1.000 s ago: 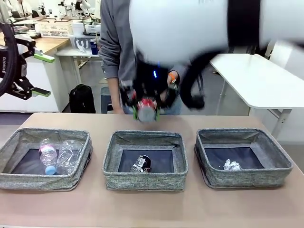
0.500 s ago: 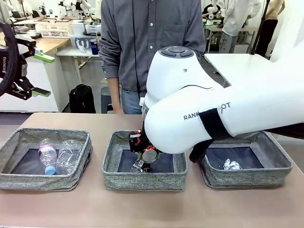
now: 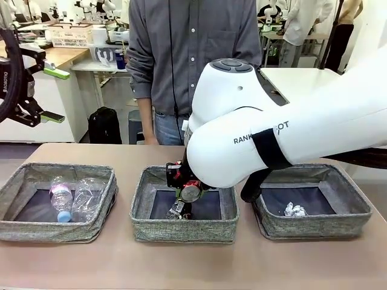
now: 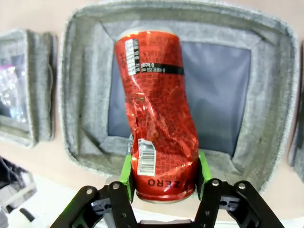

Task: Sort the waste into the appropriate baskets.
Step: Place the picked waste into the Fabric basket indicated by the person.

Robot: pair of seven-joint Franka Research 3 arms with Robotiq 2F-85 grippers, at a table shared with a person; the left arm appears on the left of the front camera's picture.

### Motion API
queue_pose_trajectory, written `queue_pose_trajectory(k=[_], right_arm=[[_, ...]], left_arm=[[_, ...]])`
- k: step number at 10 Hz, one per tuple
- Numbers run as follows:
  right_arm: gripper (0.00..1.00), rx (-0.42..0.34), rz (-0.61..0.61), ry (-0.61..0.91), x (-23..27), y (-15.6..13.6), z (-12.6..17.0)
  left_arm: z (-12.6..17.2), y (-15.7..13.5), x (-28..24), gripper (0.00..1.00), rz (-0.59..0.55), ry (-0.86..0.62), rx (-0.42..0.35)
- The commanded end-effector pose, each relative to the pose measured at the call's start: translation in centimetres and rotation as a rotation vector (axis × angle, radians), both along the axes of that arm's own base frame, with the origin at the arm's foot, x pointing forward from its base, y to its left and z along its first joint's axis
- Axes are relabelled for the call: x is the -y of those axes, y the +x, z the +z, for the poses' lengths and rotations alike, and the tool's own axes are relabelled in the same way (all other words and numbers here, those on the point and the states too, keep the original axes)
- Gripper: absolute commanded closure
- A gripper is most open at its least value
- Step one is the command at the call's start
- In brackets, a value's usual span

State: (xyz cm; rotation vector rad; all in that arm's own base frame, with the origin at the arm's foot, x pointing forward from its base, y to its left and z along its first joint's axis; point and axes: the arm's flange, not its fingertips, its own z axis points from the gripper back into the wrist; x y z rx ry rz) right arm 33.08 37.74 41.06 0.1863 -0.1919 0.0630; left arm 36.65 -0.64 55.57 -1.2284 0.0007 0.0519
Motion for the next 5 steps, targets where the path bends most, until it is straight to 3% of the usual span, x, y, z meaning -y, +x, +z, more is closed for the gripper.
queue_pose_trajectory(k=[1, 5], right_arm=[[0.00, -0.008, 0.031, 0.008, 0.09, -0.11, 0.37], [0.00, -0.010, 0.002, 0.019, 0.57, 0.12, 0.61]], left_arm=[[0.19, -0.11, -0.12, 0.00, -0.014, 0.002, 0.012], [0.19, -0.11, -0.12, 0.00, -0.014, 0.002, 0.012]])
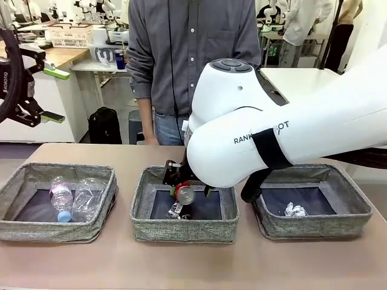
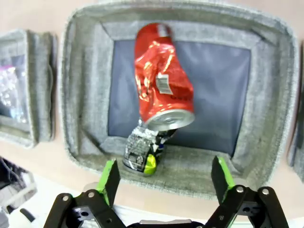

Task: Sort the waste into the appropriate baskets.
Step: Place the picked waste into the Fabric basket indicated by the person.

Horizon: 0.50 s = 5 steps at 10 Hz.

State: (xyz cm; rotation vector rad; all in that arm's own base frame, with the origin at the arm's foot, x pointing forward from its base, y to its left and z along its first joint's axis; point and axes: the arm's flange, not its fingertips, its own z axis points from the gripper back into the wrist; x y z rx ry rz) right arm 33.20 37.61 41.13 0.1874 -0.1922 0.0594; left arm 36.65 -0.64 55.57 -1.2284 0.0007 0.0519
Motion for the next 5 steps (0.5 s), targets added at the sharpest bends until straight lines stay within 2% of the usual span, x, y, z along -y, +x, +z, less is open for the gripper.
queue_pose_trajectory(k=[1, 5], right_arm=[[0.00, -0.009, 0.003, 0.019, 0.54, 0.00, 0.62], [0.00, -0.013, -0.012, 0.016, 0.86, 0.13, 0.99]], left_arm=[[0.19, -0.11, -0.12, 0.00, -0.014, 0.002, 0.012], [0.19, -0.11, -0.12, 0.00, -0.014, 0.002, 0.012]])
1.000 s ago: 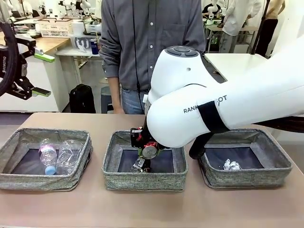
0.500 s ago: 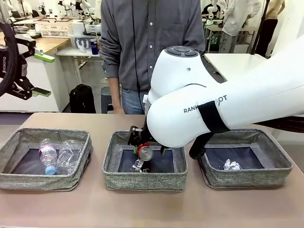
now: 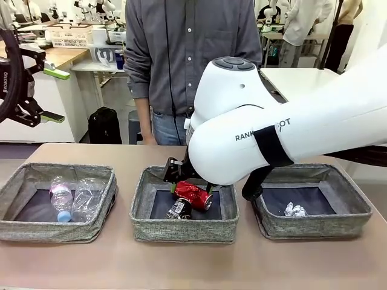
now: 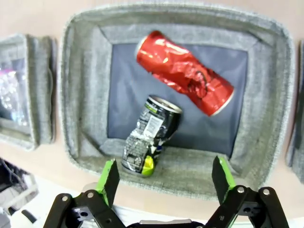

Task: Sort the waste into the appropriate baskets.
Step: Place the picked waste into the Fabric basket indicated by the person.

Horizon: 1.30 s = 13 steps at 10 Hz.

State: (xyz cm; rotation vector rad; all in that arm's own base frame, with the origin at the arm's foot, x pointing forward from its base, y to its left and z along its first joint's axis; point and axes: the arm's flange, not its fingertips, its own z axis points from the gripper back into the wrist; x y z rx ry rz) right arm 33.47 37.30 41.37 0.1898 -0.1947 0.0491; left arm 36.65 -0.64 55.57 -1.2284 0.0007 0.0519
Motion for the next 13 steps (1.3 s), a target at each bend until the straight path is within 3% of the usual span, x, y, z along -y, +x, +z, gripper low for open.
queue_pose_trajectory(k=[1, 4, 5, 8, 9, 10, 12, 13], right_arm=[[0.00, -0.030, -0.032, 0.026, 1.3, -0.2, 2.3], [0.00, -0.142, -0.152, 0.431, 10.1, -2.5, 11.1], [0.00, -0.172, -0.196, 0.532, 13.3, -3.6, 12.3], [0.00, -0.263, -0.244, 0.888, 23.1, -8.0, 12.1], [0.00, -0.271, -0.312, 0.995, 25.8, -9.3, 11.3], [0.00, -0.267, -0.393, 1.066, 27.6, -10.2, 10.2], [0.00, -0.200, -0.416, 1.200, 28.4, -10.1, 8.1], [0.00, -0.273, -0.387, 1.065, 27.6, -5.3, 16.7]], left_arm=[[0.2, -0.1, -0.1, 0.00, -0.014, 0.002, 0.012], [0.2, -0.1, -0.1, 0.00, -0.014, 0.002, 0.012], [0.2, -0.1, -0.1, 0.00, -0.014, 0.002, 0.012], [0.2, -0.1, -0.1, 0.00, -0.014, 0.002, 0.012], [0.2, -0.1, -0.1, 0.00, -0.014, 0.002, 0.012], [0.2, -0.1, -0.1, 0.00, -0.014, 0.002, 0.012], [0.2, -0.1, -0.1, 0.00, -0.014, 0.002, 0.012], [0.2, -0.1, -0.1, 0.00, -0.014, 0.002, 0.012]])
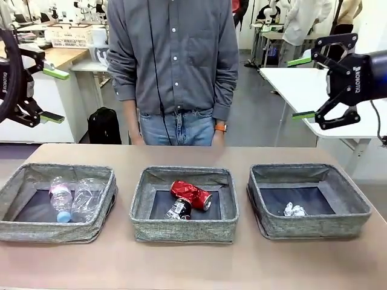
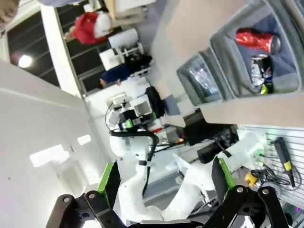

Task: Sort the waste into the appropriate baskets.
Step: Place the picked waste into the Fabric basket indicated by the person.

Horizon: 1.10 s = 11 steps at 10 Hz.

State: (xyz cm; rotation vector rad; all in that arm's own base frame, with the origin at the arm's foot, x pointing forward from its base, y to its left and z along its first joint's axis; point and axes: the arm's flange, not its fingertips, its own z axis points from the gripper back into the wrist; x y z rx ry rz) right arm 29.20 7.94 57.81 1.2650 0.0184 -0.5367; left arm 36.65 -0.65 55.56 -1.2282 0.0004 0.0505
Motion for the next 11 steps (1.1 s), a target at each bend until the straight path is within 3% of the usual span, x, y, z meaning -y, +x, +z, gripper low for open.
queue_pose_trajectory(k=[1, 11], right_arm=[[0.00, 0.008, 0.062, -0.055, -1.72, -1.04, 0.26], [0.00, 0.008, 0.062, -0.055, -1.72, -1.04, 0.26]], left_arm=[[0.19, -0.12, -0.13, 0.00, -0.013, 0.002, 0.011], [0.19, -0.12, -0.13, 0.00, -0.013, 0.002, 0.011]])
